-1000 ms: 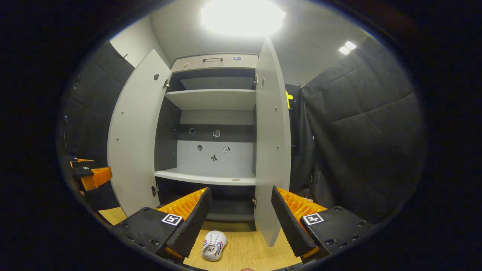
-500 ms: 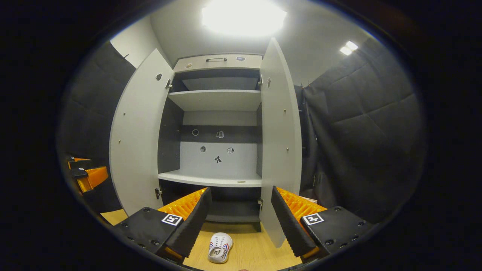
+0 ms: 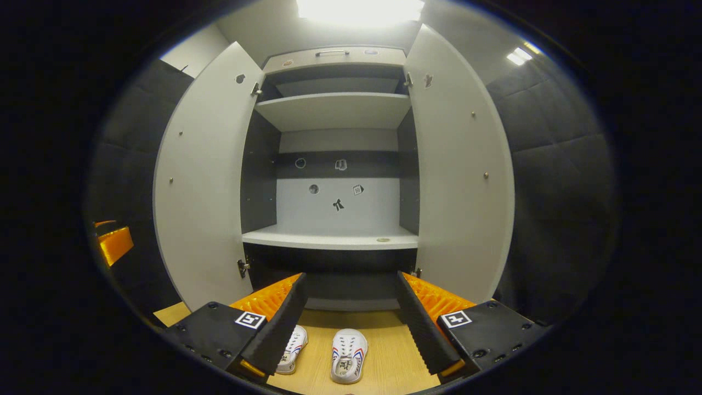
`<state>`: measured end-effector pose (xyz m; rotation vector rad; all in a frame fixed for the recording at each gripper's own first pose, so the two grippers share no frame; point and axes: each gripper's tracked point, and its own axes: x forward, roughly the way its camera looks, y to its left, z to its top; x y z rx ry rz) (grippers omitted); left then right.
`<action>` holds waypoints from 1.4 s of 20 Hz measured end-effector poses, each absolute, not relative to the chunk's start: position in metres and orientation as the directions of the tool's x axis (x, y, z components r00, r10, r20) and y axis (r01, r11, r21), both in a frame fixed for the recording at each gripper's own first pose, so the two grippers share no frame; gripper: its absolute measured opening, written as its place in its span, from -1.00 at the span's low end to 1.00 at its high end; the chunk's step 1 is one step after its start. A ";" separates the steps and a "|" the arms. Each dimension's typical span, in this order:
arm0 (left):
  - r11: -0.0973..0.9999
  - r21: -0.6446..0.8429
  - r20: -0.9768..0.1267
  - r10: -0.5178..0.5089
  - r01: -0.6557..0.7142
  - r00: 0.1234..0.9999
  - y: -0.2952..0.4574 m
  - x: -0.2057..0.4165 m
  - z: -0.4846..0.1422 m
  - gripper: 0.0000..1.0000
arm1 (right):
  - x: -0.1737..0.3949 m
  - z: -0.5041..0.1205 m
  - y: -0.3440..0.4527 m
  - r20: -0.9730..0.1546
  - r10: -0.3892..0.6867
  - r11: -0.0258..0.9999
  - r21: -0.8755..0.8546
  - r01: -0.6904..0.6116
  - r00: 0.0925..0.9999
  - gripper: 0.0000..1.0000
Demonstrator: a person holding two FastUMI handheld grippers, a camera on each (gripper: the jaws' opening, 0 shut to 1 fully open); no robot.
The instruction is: Grab one shoe with the right hand and put it into the shoe cabinet, grab the other shoe with the left hand and put it into the shoe cabinet; then close the right door with the right hand and the left door with the left hand.
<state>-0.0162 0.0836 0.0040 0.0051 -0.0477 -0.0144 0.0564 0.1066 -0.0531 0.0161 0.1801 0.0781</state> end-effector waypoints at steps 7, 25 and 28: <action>0.999 0.004 0.002 0.054 -0.054 0.999 0.101 -0.014 -0.014 0.58 | 0.091 -0.134 0.132 -0.359 0.145 0.989 0.034 -0.142 0.922 1.00; 0.981 0.053 -0.083 0.191 -0.187 0.978 0.114 0.011 -0.041 0.58 | 0.107 -0.330 0.146 -0.771 0.209 0.970 0.085 -0.227 0.601 1.00; 0.979 0.060 -0.086 0.201 -0.197 0.976 0.116 0.012 -0.043 0.58 | 0.103 -0.342 0.148 -0.796 0.213 0.970 0.103 -0.221 0.567 0.89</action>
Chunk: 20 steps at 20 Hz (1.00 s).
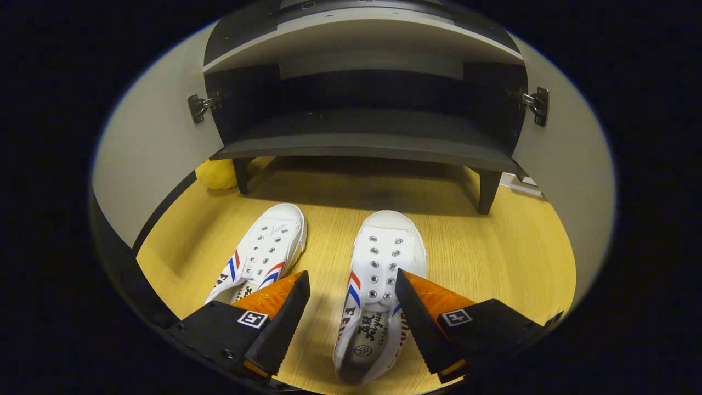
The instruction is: Grab one shoe with the right hand and put it into the shoe cabinet, grab the other shoe with the left hand and put it into the shoe cabinet; then close the right door with the right hand and the left door with the left hand.
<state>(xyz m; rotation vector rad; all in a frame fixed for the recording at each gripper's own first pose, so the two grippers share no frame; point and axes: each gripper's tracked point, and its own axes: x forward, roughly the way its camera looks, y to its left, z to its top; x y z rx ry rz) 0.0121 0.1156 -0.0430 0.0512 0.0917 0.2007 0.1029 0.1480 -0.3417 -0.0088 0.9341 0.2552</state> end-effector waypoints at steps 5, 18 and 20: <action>0.977 0.068 -0.088 0.207 -0.202 0.974 0.116 0.011 -0.041 0.58 | 0.104 -0.356 0.155 -0.818 0.218 0.966 0.103 -0.237 0.533 0.66; 0.980 0.084 -0.079 0.188 -0.181 0.979 0.112 0.010 -0.039 0.58 | 0.109 -0.367 0.141 -0.849 0.127 0.985 0.045 -0.169 0.513 -0.82; 0.982 0.083 -0.079 0.177 -0.171 0.981 0.111 0.010 -0.039 0.58 | 0.108 -0.365 0.140 -0.845 0.131 0.983 0.045 -0.175 0.518 -0.96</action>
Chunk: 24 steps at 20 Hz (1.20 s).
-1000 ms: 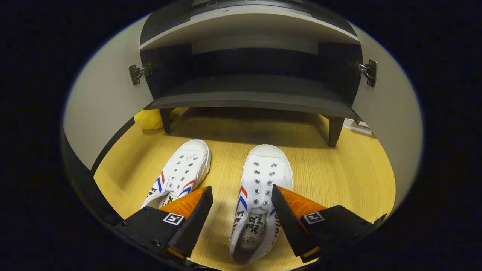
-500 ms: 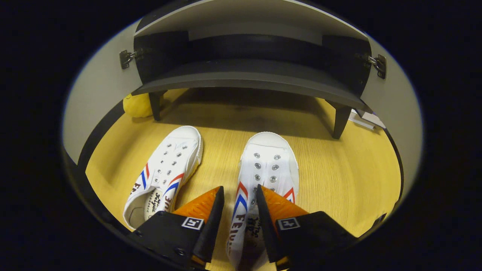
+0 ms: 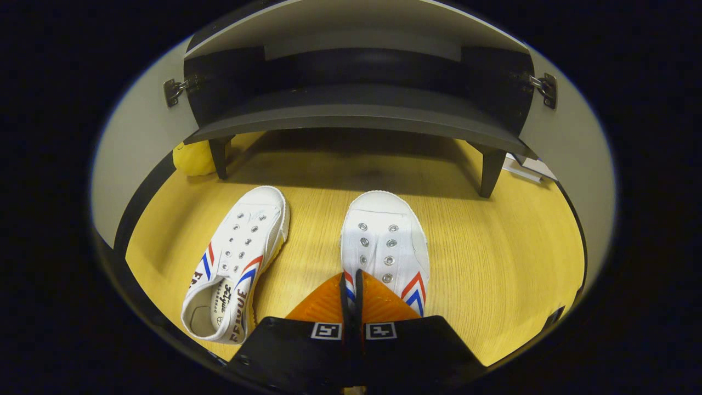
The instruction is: Grab one shoe with the right hand and put it into the shoe cabinet, grab the other shoe with the left hand and put it into the shoe cabinet; then close the right door with the right hand and the left door with the left hand.
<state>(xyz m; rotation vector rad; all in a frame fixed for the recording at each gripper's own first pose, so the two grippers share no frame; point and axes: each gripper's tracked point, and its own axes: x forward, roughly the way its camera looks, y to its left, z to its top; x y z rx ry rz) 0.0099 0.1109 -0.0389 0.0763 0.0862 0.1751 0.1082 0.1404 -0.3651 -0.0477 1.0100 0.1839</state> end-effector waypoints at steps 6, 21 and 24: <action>0.988 0.073 -0.077 0.140 -0.134 0.987 0.106 0.008 -0.036 0.58 | 0.119 -0.331 0.129 -0.822 0.147 0.988 0.092 -0.126 0.551 -0.96; 0.999 0.043 -0.062 0.012 -0.010 0.998 0.053 0.014 -0.029 0.58 | 0.135 -0.179 0.105 -0.634 0.221 0.970 0.221 -0.099 0.741 -0.97; 0.999 0.036 -0.056 -0.014 0.016 0.998 0.044 0.017 -0.029 0.58 | 0.144 -0.142 0.101 -0.584 0.224 0.969 0.220 -0.113 0.781 -0.97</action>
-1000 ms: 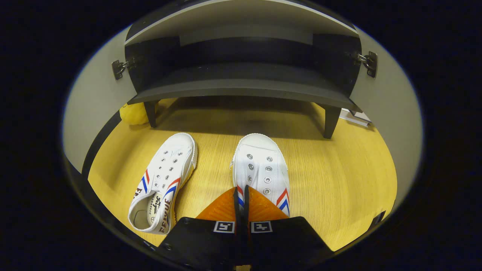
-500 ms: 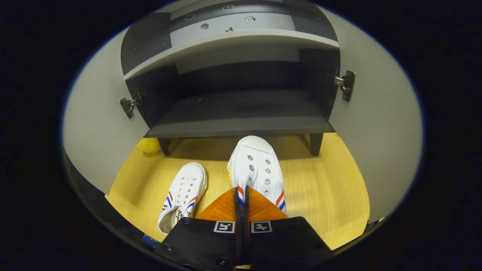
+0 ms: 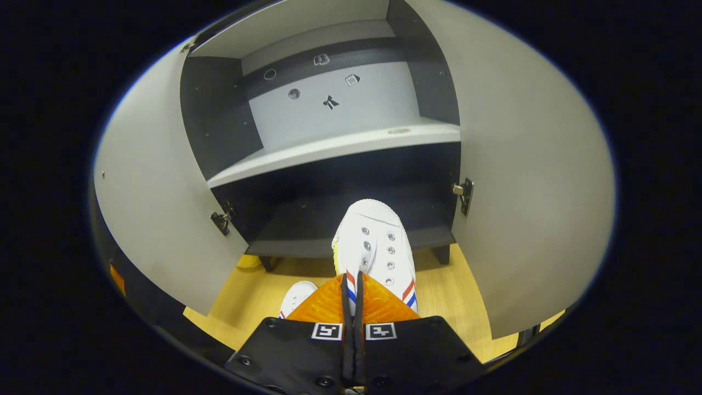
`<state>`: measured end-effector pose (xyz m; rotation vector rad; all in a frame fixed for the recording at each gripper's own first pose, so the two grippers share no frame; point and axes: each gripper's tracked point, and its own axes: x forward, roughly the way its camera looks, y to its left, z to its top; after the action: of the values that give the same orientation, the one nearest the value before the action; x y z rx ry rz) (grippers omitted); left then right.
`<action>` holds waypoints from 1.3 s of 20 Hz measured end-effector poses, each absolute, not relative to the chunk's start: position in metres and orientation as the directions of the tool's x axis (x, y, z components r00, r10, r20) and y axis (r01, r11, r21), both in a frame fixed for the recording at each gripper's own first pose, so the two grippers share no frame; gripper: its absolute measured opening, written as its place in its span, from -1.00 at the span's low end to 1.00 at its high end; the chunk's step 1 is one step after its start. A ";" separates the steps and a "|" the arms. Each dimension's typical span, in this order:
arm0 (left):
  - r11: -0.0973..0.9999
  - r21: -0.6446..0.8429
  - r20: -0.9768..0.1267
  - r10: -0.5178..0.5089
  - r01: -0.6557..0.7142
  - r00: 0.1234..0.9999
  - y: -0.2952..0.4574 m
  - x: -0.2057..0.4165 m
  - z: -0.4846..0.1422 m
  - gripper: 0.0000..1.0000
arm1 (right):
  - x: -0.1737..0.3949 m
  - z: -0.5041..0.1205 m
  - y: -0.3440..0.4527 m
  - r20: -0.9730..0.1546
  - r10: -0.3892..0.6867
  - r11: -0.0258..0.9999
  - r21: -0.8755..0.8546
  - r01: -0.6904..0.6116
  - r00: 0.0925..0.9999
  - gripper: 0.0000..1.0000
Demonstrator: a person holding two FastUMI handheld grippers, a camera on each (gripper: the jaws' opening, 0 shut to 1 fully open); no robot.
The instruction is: Grab one shoe with the right hand and put it into the shoe cabinet, grab the other shoe with the left hand and put it into the shoe cabinet; then close the right door with the right hand and the left door with the left hand.
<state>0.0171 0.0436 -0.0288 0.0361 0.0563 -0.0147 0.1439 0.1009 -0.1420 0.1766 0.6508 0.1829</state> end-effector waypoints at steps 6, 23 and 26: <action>0.999 0.037 -0.051 -0.038 0.040 0.998 0.029 0.025 -0.027 0.58 | 0.166 -0.076 0.099 -0.465 0.243 0.965 0.208 -0.161 0.851 -0.97; 0.998 0.065 -0.081 -0.004 0.009 0.997 0.018 0.059 -0.044 0.58 | 0.294 0.012 0.111 -0.322 0.263 0.955 0.220 -0.199 0.909 -0.97; 0.997 0.072 -0.090 0.011 -0.004 0.996 0.020 0.061 -0.047 0.58 | 0.318 0.015 0.109 -0.321 0.252 0.958 0.215 -0.188 0.913 -1.00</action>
<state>0.0611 0.0200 -0.0468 0.0714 0.0909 0.0073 0.3181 0.1090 0.0149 0.1817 0.3538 0.2280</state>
